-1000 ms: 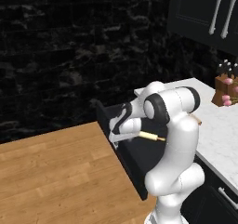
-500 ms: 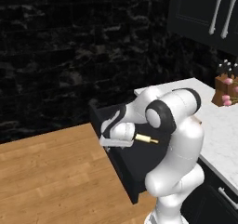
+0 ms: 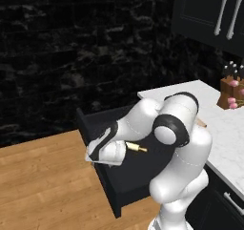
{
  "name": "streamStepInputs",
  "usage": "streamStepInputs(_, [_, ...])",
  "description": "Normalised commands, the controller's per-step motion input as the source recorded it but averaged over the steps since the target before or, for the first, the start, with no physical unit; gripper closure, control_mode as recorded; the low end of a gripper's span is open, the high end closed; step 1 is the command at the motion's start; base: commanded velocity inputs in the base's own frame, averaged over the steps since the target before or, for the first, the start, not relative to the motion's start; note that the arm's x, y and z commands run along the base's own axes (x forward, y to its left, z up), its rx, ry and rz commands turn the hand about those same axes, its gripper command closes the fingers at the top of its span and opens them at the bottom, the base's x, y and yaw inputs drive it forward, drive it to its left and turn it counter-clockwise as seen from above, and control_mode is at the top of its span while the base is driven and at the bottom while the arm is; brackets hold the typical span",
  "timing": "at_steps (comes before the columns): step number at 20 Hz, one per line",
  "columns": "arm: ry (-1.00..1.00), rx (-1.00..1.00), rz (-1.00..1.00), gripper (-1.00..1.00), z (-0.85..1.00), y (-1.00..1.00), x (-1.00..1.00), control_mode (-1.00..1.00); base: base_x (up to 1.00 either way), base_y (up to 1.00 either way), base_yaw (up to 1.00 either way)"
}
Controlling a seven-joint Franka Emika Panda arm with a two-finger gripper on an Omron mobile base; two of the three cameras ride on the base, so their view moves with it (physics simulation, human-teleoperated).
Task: Pick the rolling pin from the drawer and place it on the counter.
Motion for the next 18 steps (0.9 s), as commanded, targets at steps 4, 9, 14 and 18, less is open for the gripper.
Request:
streamStepInputs(4, [0.0, 0.0, -0.12, -1.0, 0.33, 1.0, -0.37, -1.0, 0.0, 0.0, 0.0])
streamStepInputs(9, [0.06, -0.05, -0.05, -1.0, 0.51, 0.61, 0.06, -1.0, 0.0, 0.0, 0.0])
streamStepInputs(14, [0.1, -0.09, 0.0, -1.0, 0.82, 0.0, 0.09, -1.0, 0.0, 0.0, 0.0])
streamStepInputs(18, [-0.01, -0.14, 0.0, -1.0, 1.0, 0.01, 0.0, -1.0, 0.0, 0.0, 0.0])
